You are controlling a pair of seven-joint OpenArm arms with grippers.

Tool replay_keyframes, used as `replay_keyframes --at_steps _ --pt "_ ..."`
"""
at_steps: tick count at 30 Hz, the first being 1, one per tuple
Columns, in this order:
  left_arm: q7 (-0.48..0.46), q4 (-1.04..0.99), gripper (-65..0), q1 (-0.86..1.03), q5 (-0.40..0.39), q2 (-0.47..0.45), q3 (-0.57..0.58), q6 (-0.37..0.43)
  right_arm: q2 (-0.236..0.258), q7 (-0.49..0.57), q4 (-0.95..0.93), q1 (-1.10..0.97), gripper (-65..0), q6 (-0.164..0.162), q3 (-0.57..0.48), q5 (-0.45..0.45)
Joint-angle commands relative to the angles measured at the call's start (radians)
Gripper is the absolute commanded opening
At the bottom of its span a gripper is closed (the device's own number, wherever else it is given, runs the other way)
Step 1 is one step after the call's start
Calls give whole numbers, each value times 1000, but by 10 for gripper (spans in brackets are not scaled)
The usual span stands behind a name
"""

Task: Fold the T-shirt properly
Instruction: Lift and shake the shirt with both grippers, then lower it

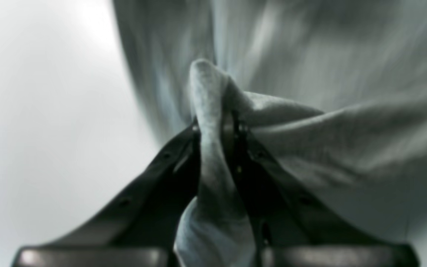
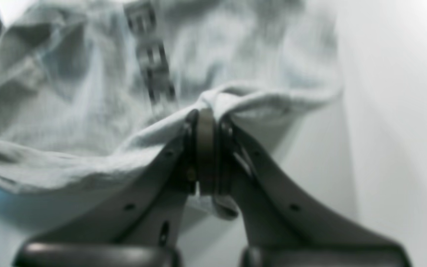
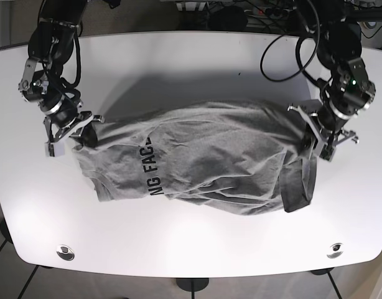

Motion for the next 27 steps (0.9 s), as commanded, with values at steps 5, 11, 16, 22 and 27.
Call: replay_keyframes --at_steps 5,11,16,22,27 --pt "-78 -408 -640 -435 124 -13 153 12 4 7 -179 323 -633 8 -69 -156" --pt "-264 -824 -640 -773 207 -11 228 12 11 12 -384 638 -633 8 -150 -233" --pt "-261 -881 -640 -1023 207 -19 228 12 19 5 -407 863 -633 10 -153 -236" --pt "-175 -747 -640 -1237 207 -66 230 12 56 -122 -395 1118 -633 16 -153 -226" --pt "146 -126 -640 -1046 199 -57 171 4 113 -291 -22 928 -631 89 -107 -225"
